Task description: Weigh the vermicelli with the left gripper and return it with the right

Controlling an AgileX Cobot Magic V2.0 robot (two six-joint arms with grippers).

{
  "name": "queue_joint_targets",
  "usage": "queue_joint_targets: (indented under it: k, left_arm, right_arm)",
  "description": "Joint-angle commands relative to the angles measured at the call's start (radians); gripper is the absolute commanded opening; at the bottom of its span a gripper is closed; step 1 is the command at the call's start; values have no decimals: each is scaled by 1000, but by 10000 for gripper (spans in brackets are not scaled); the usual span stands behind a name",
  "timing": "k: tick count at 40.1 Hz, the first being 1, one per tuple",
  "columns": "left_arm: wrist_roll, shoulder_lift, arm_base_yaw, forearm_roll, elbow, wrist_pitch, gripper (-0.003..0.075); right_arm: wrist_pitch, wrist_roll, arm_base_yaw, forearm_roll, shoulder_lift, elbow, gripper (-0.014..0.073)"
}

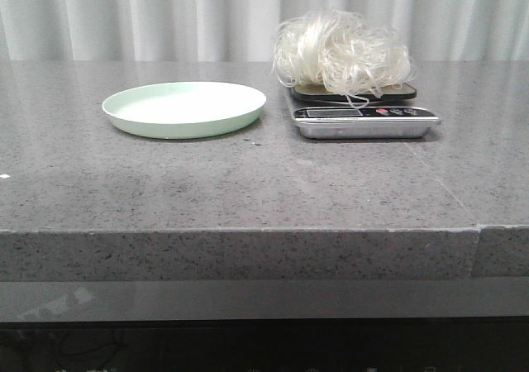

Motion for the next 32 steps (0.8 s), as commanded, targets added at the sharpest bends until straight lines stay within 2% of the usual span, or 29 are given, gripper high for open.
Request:
queue_joint_targets:
  k: [1, 10, 17, 24, 32]
  left_arm:
    - [-3, -108, -5, 0, 73, -83, 312]
    - [-3, -328, -5, -8, 264, -80, 312]
    - [-3, -447, -5, -9, 346, -49, 312]
    - [-3, -492, -5, -9, 364, -44, 312]
    - [-3, -490, -5, -9, 364, -44, 312]
  right_arm:
    - [-58, -11, -5, -11, 0, -35, 533]
    - [-49, -11, -5, -10, 0, -35, 533]
    - [-16, -12, 5, 14, 0, -36, 533]
    - [17, -47, 124, 20, 19, -79, 533]
    - [44, -47, 249, 20, 146, -218, 533]
